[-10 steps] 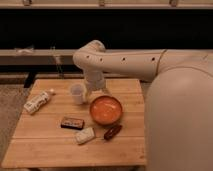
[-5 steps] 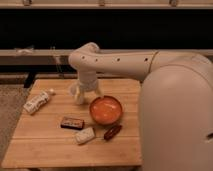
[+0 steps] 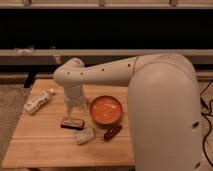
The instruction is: Push the eraser across the table
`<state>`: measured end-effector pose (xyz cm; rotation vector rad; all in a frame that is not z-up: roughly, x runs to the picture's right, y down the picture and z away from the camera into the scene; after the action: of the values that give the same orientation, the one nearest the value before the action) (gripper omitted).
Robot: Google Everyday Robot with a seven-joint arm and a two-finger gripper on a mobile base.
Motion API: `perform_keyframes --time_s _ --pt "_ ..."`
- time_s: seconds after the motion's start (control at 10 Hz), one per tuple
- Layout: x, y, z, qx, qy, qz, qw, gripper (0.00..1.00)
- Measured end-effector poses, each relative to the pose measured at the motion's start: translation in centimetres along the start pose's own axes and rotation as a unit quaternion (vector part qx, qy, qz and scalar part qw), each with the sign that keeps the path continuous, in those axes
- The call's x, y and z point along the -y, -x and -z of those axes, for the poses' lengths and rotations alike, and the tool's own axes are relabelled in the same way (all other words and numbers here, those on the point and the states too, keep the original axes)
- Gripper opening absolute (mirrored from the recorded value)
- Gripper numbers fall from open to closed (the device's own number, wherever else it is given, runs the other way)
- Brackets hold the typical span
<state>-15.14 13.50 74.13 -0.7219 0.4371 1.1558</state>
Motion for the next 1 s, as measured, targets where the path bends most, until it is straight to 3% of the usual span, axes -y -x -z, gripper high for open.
perform_keyframes --time_s 0.4,0.6,1.0 --pt "-0.3 -1.2 -5.7 -0.027 -0.008 0.014 0.9995 0.04" --pt "0.3 -1.9 -8.1 -0.041 -0.013 0.009 0.9990 0.00" --pt "2.2 -2.0 -9.6 -0.052 -0.024 -0.015 0.9983 0.00"
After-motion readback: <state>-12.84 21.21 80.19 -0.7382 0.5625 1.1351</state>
